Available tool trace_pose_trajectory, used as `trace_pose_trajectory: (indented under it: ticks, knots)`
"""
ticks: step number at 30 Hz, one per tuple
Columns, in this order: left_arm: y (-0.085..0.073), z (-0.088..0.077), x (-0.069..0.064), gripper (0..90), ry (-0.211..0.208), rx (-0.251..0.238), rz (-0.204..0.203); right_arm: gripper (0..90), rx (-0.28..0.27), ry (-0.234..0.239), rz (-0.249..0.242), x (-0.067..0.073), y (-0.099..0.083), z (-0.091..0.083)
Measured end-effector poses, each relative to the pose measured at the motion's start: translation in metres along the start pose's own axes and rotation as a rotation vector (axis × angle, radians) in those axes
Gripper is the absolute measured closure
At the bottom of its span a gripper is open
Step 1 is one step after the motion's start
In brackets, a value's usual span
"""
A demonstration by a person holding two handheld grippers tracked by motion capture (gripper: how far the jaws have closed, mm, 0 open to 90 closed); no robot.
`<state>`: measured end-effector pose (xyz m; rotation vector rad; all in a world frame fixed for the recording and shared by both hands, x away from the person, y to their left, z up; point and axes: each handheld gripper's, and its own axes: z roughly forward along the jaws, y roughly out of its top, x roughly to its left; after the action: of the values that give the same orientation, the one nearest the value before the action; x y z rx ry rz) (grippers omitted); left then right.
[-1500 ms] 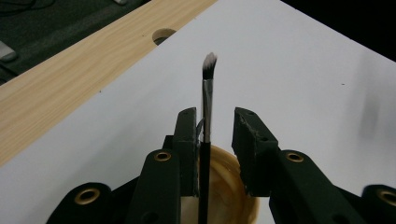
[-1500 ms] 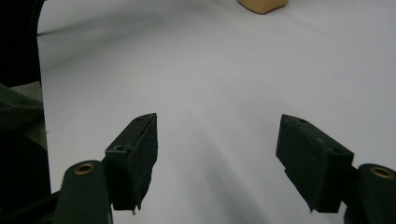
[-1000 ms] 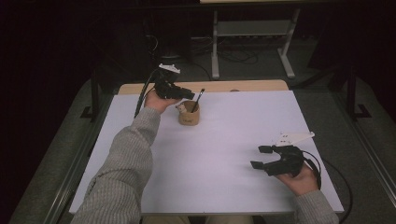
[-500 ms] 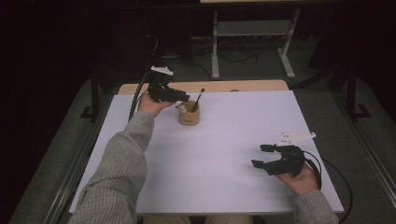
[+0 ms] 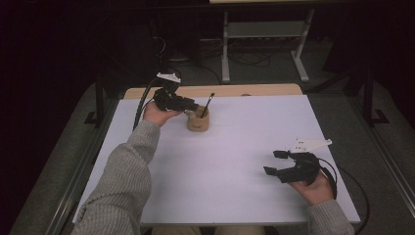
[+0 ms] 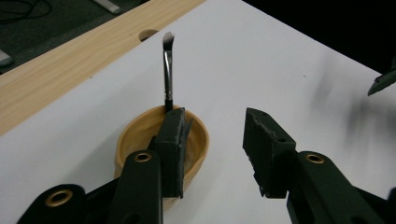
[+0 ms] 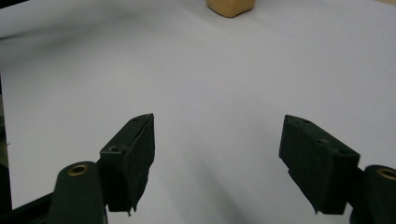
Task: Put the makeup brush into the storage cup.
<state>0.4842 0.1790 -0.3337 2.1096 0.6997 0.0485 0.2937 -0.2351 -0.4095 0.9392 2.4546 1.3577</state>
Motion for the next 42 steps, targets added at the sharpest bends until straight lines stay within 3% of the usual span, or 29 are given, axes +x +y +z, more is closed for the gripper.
trace_pose_trajectory:
  ticks: [9, 26, 42]
  knots:
    - [-0.004, 0.000, -0.009, 55.7, -0.008, 0.013, 0.015, 25.0, -0.009, -0.003, 0.002, 0.000, 0.000, -0.001]
    - [-0.010, 0.000, -0.015, 46.2, -0.031, 0.021, 0.036, 24.8, -0.012, -0.023, 0.018, -0.005, -0.001, 0.000]
    - [-0.017, -0.005, -0.029, 43.6, -0.034, -0.005, 0.038, 24.7, -0.002, -0.033, 0.016, -0.005, -0.002, 0.001]
